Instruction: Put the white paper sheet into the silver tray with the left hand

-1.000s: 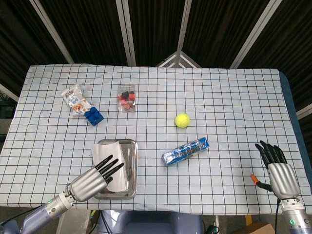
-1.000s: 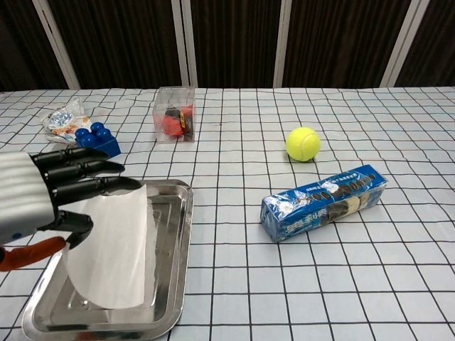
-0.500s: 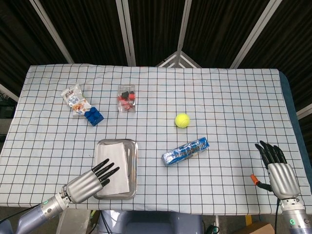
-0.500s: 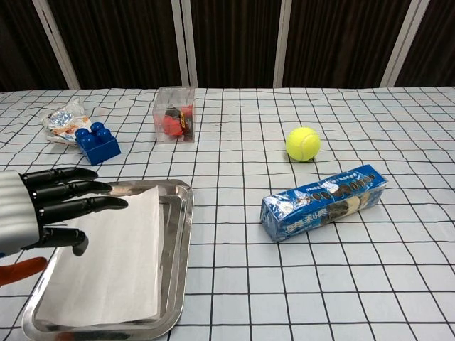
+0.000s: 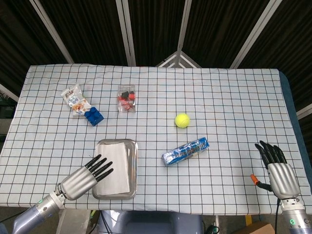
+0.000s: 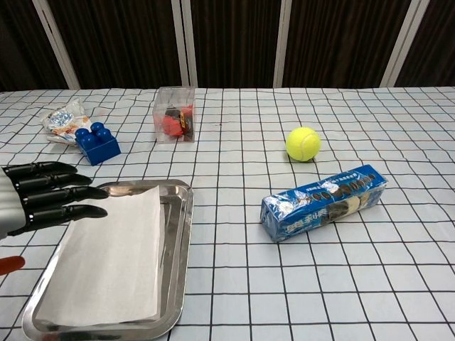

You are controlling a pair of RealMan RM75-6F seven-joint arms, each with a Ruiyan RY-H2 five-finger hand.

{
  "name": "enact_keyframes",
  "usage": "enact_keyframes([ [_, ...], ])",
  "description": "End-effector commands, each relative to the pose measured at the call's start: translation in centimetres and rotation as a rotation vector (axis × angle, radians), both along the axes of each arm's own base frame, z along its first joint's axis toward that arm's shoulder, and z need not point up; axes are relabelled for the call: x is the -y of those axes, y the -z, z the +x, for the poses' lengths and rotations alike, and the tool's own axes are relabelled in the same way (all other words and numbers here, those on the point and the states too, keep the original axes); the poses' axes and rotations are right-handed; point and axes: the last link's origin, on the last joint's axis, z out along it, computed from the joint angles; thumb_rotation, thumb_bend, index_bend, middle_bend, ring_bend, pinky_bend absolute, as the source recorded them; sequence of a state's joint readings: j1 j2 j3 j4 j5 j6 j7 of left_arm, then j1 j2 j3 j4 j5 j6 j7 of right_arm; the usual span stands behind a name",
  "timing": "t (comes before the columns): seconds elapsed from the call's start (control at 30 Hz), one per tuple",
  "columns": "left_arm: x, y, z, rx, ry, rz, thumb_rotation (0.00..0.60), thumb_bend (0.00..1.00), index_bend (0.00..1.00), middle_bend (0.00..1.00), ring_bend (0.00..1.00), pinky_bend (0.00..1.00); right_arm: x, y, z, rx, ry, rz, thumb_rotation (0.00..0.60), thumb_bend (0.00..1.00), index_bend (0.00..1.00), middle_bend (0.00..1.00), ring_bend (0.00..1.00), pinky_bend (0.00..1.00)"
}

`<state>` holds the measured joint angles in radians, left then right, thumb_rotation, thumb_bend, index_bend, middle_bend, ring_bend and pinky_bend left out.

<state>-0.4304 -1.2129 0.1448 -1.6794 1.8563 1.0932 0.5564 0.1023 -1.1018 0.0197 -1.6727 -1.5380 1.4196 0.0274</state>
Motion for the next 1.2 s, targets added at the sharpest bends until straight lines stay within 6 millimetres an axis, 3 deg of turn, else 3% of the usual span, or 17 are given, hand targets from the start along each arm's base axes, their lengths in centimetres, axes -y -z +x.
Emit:
enact_keyframes([
  [0.03, -0.1, -0.4, -0.7, -0.045, -0.157, -0.036, 0.600, 0.58, 0.00, 0.00, 0.00, 0.00, 0.0, 0.0, 0.0, -0.001, -0.001, 0.001, 0.600, 0.31, 0.00, 0.00, 0.00, 0.00],
  [0.23, -1.3, 0.6, -0.1, -0.077, -0.266, -0.067, 0.600, 0.66, 0.00, 0.00, 0.00, 0.00, -0.1, 0.1, 0.0, 0.000, 0.001, 0.005, 0.600, 0.31, 0.00, 0.00, 0.00, 0.00],
  [0.57, -3.0, 3.4, 1.9, -0.095, -0.319, -0.093, 0.600, 0.67, 0.00, 0.00, 0.00, 0.00, 0.0, 0.0, 0.0, 0.008, 0.002, 0.008, 0.600, 0.31, 0.00, 0.00, 0.00, 0.00],
  [1.2, -3.3, 5.6, 3.1, -0.176, -0.321, -0.107, 0.600, 0.67, 0.00, 0.00, 0.00, 0.00, 0.0, 0.0, 0.0, 0.012, 0.003, 0.011, 0.600, 0.31, 0.00, 0.00, 0.00, 0.00],
])
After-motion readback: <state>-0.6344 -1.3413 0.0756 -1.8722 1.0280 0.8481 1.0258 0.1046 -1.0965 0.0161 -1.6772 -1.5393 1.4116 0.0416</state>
